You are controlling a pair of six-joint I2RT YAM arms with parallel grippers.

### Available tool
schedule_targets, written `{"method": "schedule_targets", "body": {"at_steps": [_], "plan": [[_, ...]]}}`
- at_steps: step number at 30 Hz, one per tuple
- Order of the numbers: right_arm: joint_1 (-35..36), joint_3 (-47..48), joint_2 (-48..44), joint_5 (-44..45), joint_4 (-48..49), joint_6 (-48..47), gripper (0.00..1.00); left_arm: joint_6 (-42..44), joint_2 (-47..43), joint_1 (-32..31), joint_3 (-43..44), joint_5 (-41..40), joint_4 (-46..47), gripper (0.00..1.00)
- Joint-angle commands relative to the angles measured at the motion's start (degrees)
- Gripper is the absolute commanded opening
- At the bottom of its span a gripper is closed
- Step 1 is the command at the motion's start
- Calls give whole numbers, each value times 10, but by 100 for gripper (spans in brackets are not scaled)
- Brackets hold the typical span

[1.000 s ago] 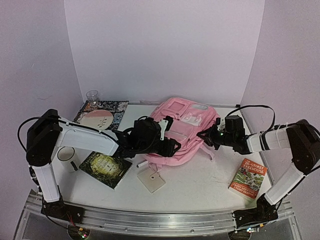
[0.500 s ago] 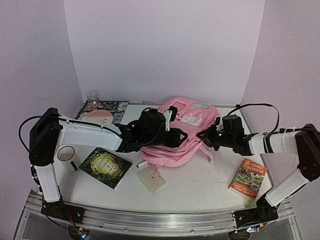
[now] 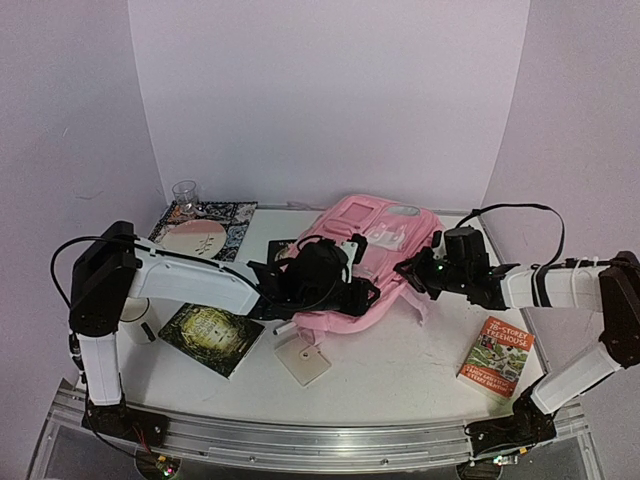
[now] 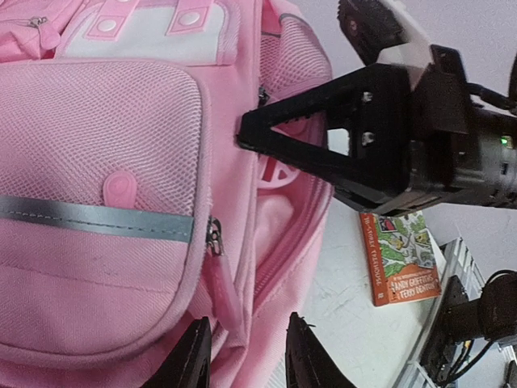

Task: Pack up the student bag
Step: Pick up the upper front pocket of the student bag.

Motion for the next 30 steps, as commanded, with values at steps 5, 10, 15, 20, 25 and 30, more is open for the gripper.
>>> {"method": "schedule_targets", "body": {"at_steps": [5, 10, 15, 20, 25, 30], "plan": [[14, 39, -37, 11, 61, -28, 0, 6, 42, 3, 57, -56, -29, 33], [20, 37, -40, 10, 61, -26, 0, 12, 53, 3, 74, -75, -28, 33], [26, 33, -47, 7, 60, -29, 0, 23, 65, 4, 93, -98, -29, 25], [27, 30, -59, 16, 48, -40, 0, 25, 60, 4, 81, -110, -29, 8], [26, 40, -74, 33, 22, -70, 0, 30, 24, 4, 39, -124, -29, 0], [8, 49, -80, 21, -2, -91, 0, 36, -17, 4, -18, -138, -32, 0]]}}
